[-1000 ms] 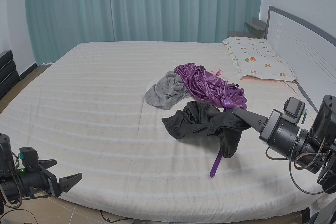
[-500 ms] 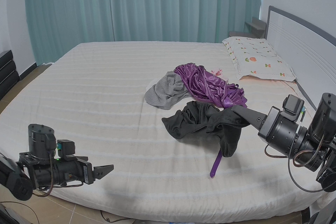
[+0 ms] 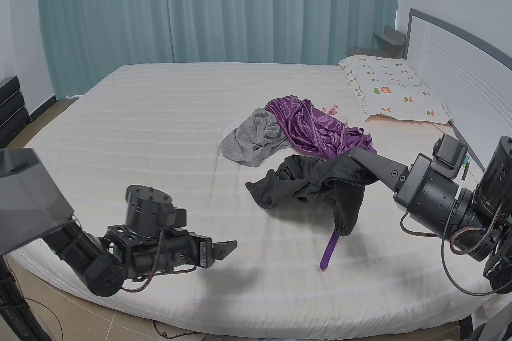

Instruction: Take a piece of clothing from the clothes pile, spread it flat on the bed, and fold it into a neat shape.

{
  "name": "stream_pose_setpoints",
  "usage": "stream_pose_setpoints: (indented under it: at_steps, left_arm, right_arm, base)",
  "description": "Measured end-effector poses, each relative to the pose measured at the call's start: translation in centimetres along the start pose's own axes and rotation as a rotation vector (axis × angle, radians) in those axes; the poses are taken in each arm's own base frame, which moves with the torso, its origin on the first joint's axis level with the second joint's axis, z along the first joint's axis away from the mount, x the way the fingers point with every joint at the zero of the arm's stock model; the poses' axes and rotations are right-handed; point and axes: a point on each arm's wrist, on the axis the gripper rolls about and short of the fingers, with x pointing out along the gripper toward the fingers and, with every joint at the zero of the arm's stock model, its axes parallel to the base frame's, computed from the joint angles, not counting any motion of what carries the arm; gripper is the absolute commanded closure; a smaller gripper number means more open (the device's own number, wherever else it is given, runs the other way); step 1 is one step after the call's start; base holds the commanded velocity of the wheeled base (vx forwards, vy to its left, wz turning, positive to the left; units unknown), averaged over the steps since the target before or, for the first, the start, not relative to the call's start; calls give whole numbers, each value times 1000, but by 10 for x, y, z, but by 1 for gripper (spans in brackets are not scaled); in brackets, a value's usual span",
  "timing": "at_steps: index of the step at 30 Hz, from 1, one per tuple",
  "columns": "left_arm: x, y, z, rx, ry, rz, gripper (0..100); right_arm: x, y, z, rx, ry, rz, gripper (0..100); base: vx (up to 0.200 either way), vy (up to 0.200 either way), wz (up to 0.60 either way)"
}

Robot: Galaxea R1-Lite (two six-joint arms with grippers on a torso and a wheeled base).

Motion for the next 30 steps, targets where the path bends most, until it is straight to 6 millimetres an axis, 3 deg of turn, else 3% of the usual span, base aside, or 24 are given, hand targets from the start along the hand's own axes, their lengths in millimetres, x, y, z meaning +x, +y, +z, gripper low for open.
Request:
stream_pose_setpoints:
  at_steps: [12,21,30]
  left_arm:
    - [79,-20,7,27,-107,47,0]
    - [117,-19,-7,42,-81,53,0]
    - [155,-30,0,49,-152,61,0]
  right_arm:
    - [-5,13,-4,-31,10,55,100]
    - [-6,18,-4,-51,6,75,100]
    - [-8,19,-5,-59,11,81,100]
  base:
    - [0,0,0]
    - [0,0,0]
    - [0,0,0]
